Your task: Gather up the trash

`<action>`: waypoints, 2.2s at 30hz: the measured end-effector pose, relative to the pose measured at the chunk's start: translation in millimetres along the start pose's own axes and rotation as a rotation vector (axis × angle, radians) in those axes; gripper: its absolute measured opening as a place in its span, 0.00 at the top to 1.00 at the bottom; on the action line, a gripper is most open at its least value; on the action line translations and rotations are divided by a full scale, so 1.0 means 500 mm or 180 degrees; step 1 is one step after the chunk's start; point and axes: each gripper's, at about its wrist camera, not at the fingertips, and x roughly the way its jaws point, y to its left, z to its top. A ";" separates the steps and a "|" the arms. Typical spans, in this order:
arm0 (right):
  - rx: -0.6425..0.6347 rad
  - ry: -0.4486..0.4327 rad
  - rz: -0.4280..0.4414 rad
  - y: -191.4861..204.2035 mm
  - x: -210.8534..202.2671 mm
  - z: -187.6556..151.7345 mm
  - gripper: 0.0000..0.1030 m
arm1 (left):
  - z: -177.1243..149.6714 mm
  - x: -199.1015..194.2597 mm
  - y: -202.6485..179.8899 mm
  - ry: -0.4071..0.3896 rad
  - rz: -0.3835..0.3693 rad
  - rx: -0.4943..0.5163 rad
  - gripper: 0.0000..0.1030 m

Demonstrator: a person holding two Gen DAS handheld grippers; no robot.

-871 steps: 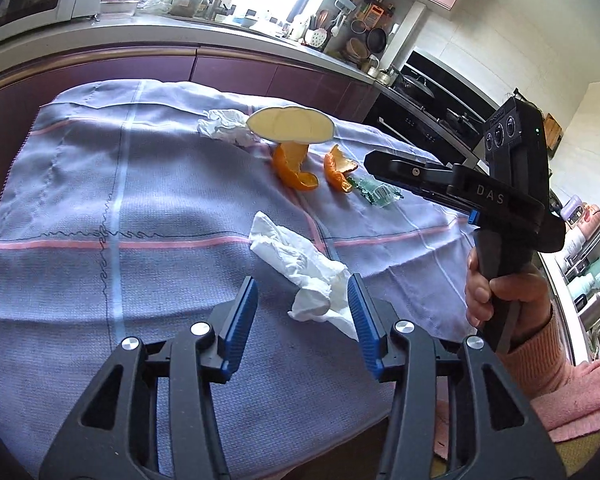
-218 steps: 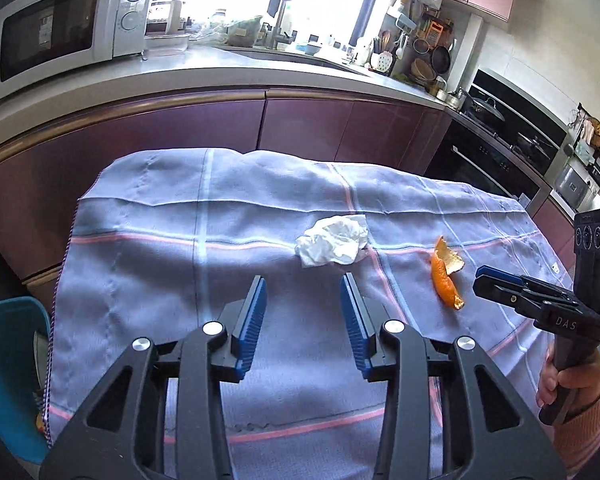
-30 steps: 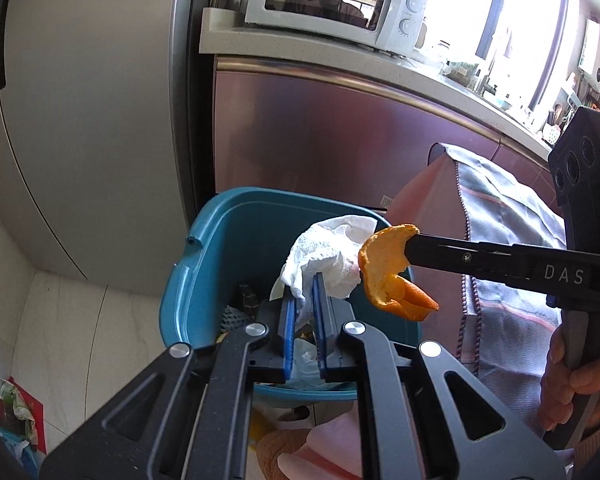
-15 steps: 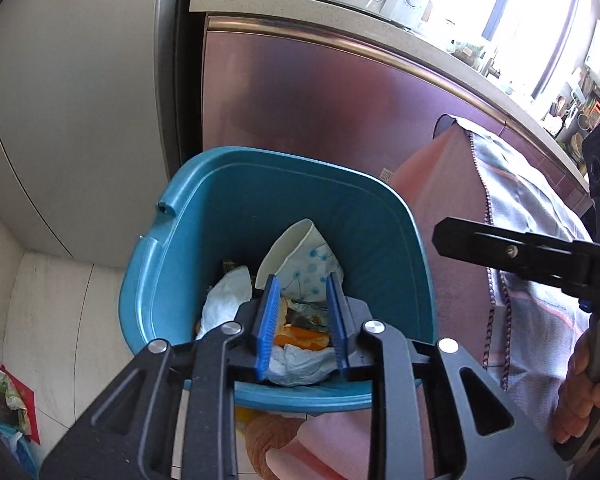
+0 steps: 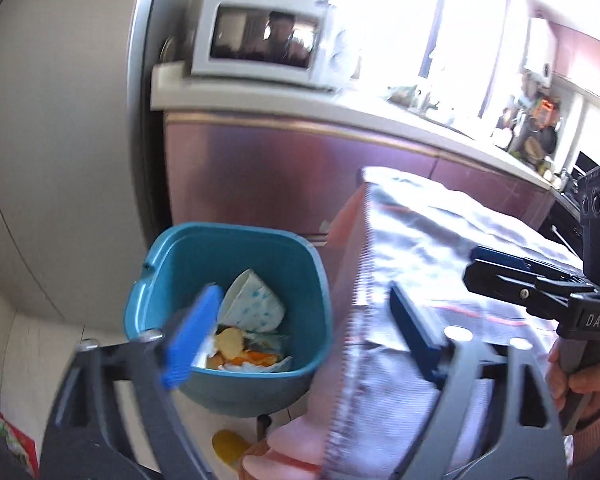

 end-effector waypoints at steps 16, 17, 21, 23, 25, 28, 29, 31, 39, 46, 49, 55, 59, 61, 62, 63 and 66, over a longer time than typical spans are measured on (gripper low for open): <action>-0.0032 -0.1170 -0.1739 -0.100 -0.334 -0.172 0.07 | -0.073 -0.129 -0.274 -0.0824 -0.0017 0.0395 0.05; -0.0014 -0.1187 -0.1792 -0.108 -0.344 -0.178 0.07 | -0.077 -0.127 -0.287 -0.0816 -0.0053 0.0391 0.05; 0.0050 -0.1255 -0.1930 -0.129 -0.378 -0.201 0.07 | -0.083 -0.111 -0.325 -0.0734 -0.0072 0.0407 0.05; 0.0063 -0.1291 -0.1984 -0.131 -0.383 -0.204 0.07 | -0.086 -0.110 -0.339 -0.0787 -0.0027 0.0440 0.05; 0.0091 -0.1318 -0.2030 -0.135 -0.391 -0.209 0.07 | -0.091 -0.116 -0.355 -0.0854 -0.0017 0.0466 0.05; 0.0117 -0.1335 -0.2061 -0.142 -0.399 -0.214 0.07 | -0.098 -0.126 -0.380 -0.0955 0.0016 0.0544 0.05; 0.0116 -0.1330 -0.2065 -0.143 -0.400 -0.216 0.07 | -0.095 -0.126 -0.382 -0.0981 0.0030 0.0577 0.05; 0.0107 -0.1333 -0.2078 -0.141 -0.399 -0.215 0.07 | -0.093 -0.124 -0.391 -0.0998 0.0038 0.0631 0.05; 0.0113 -0.1332 -0.2117 -0.145 -0.404 -0.220 0.07 | -0.094 -0.123 -0.413 -0.1022 -0.0003 0.0722 0.05; 0.0152 -0.1336 -0.2154 -0.151 -0.408 -0.222 0.07 | -0.092 -0.121 -0.420 -0.1039 -0.0010 0.0736 0.05; 0.0151 -0.1334 -0.2163 -0.152 -0.408 -0.223 0.07 | -0.091 -0.122 -0.421 -0.1045 -0.0010 0.0742 0.05; 0.0156 -0.1351 -0.2178 -0.153 -0.412 -0.223 0.07 | -0.090 -0.121 -0.423 -0.1041 -0.0031 0.0747 0.05; 0.0158 -0.1360 -0.2195 -0.154 -0.414 -0.223 0.07 | -0.091 -0.121 -0.424 -0.1042 -0.0034 0.0748 0.05; 0.0170 -0.1360 -0.2197 -0.155 -0.414 -0.223 0.07 | -0.092 -0.121 -0.424 -0.1043 -0.0033 0.0745 0.05; 0.0175 -0.1363 -0.2197 -0.155 -0.415 -0.223 0.07 | -0.091 -0.121 -0.424 -0.1045 -0.0035 0.0746 0.05; 0.0180 -0.1361 -0.2200 -0.156 -0.414 -0.222 0.07 | -0.090 -0.121 -0.425 -0.1042 -0.0036 0.0747 0.05; 0.0179 -0.1365 -0.2197 -0.155 -0.414 -0.222 0.07 | -0.091 -0.120 -0.424 -0.1049 -0.0027 0.0739 0.05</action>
